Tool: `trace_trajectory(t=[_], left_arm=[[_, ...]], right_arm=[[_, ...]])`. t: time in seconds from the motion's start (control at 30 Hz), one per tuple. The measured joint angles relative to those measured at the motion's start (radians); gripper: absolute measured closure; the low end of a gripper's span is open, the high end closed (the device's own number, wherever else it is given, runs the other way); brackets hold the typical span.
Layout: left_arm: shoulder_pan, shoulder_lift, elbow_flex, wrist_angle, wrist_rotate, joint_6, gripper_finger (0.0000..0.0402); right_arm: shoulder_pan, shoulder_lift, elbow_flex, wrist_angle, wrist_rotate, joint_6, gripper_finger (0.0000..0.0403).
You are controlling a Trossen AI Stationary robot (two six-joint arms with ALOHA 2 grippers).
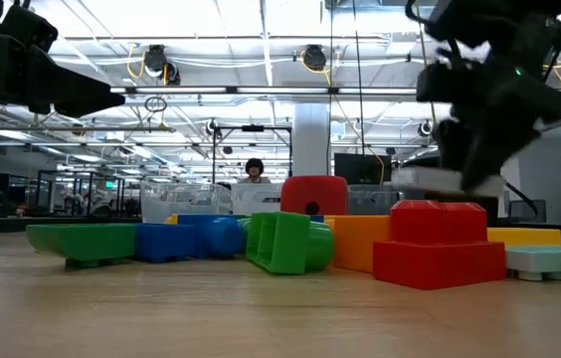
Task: Pick & Place Toys
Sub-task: Put the blue deck of cards into the black bin
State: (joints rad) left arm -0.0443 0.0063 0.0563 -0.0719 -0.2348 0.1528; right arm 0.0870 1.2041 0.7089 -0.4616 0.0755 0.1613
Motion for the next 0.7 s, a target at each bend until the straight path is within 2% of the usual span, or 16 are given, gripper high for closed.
trace_trajectory(t=[0.2,0.37,0.43,0.57,0.7], left_arm=[[0.0,0.0,0.0,0.0,0.0,0.0,0.0078],[0.0,0.0,0.0,0.0,0.0,0.0,0.0078],[0.0,0.0,0.0,0.0,0.0,0.0,0.0078],[0.0,0.0,0.0,0.0,0.0,0.0,0.0078],[0.0,0.0,0.0,0.0,0.0,0.0,0.0078]], right_arm=[[-0.006,-0.052,0.092,0.119,0.137,0.003,0.0128],[-0.07,-0.006,0.225,0.204,0.164,-0.005,0.0128],[-0.111,0.032,0.285,0.193,0.173,0.018,0.0128],[-0.223,0.117,0.385,0.16,0.259,0.132,0.0127],[-0.367,0.186,0.41,0.076,0.265,0.234,0.0126]])
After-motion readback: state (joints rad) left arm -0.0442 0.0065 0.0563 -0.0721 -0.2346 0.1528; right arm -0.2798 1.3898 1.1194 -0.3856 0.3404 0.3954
